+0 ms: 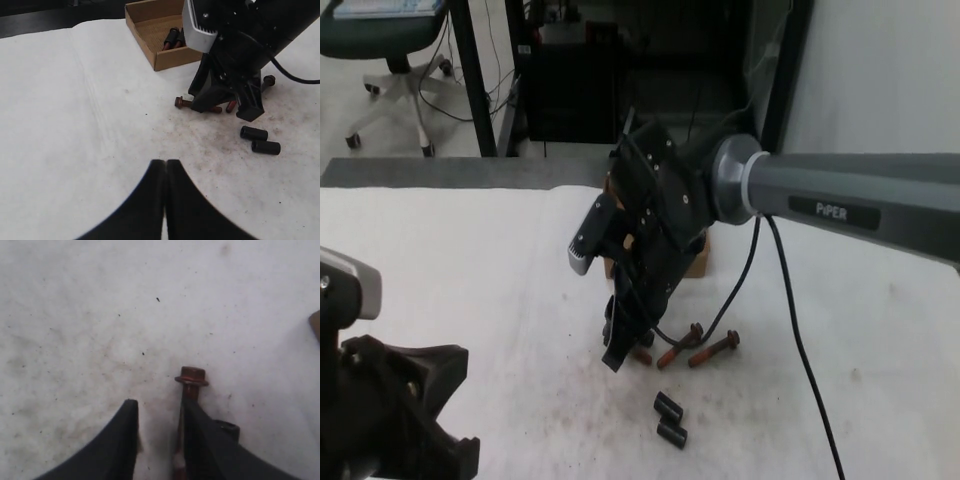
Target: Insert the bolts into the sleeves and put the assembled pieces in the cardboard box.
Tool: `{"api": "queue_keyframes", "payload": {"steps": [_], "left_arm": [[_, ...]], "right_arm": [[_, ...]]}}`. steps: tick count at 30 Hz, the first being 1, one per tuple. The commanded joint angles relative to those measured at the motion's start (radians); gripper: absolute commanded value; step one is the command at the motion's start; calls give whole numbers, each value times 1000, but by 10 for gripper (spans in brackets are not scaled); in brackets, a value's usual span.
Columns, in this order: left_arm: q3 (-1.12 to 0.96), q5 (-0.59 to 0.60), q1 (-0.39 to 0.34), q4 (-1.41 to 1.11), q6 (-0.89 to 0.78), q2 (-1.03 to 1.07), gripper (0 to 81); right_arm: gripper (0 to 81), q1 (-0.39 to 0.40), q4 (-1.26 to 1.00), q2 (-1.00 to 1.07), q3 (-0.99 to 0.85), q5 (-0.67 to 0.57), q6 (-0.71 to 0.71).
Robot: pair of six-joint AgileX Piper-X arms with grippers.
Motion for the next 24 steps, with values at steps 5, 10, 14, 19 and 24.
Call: {"api": "queue_keyframes", "payload": {"steps": [5, 10, 14, 19, 24], "left_arm": [[2, -8, 1, -11, 1, 1, 3], [2, -8, 1, -11, 1, 1, 3], [2, -8, 1, -11, 1, 1, 3], [2, -8, 1, -11, 1, 1, 3], [2, -8, 1, -11, 1, 1, 3]], "right_arm": [[284, 1, -34, 10, -3, 2, -13], [284, 1, -42, 23, -5, 12, -13], [278, 1, -42, 37, -5, 12, -13], [278, 1, -57, 37, -5, 12, -28], [278, 1, -73, 37, -5, 34, -28]]}}
